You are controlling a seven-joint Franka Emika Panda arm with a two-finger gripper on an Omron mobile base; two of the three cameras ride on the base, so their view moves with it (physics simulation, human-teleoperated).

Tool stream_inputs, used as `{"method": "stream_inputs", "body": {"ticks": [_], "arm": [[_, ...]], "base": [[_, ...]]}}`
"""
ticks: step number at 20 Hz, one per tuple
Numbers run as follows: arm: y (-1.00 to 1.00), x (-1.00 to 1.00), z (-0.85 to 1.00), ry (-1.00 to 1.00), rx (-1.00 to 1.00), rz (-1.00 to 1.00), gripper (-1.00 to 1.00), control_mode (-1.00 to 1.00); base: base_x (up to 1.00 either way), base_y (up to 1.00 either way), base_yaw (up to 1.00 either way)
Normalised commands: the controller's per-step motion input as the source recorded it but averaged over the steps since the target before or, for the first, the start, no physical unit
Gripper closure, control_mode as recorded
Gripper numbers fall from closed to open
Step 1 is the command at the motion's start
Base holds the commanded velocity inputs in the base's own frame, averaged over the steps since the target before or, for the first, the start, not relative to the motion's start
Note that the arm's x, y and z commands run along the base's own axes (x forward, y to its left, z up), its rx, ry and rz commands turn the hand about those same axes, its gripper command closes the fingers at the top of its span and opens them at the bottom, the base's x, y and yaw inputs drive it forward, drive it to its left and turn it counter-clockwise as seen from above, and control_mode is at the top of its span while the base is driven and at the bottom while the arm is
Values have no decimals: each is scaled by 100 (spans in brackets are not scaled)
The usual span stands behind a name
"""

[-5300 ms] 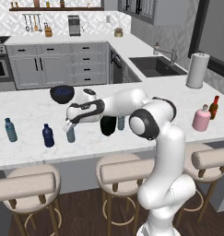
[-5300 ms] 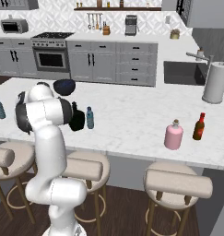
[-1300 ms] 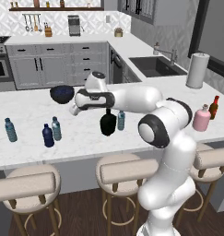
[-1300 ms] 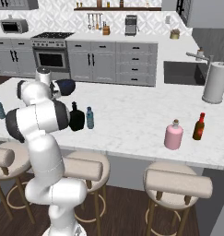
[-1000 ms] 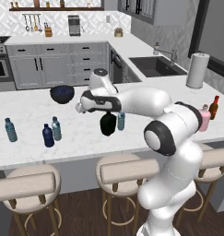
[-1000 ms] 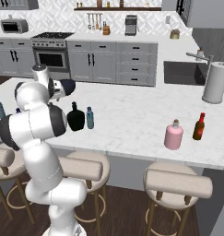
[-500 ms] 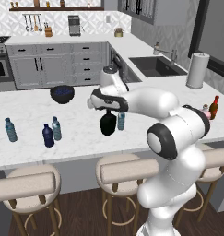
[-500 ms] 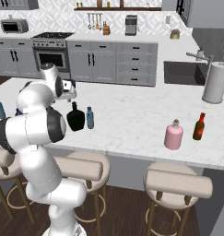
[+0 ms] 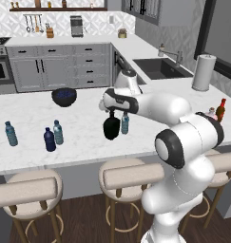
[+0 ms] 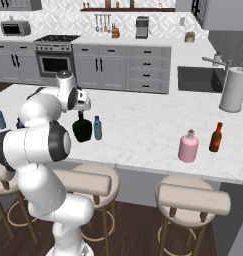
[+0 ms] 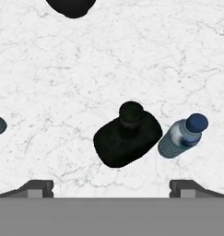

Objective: Move the plastic bottles in the middle to the plastics group, and the glass bottles in the middle to the glass group.

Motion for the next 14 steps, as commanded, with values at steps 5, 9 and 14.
{"method": "stream_inputs", "body": {"ticks": [5,9,14], "arm": [[-2,20,-19,-1,0,0,-100,-100],[0,10,-26,0,0,0,-100,-100],[0,12,-11,-7,0,0,-100,-100]], "base": [[0,0,0],[0,0,0],[0,0,0]]}}
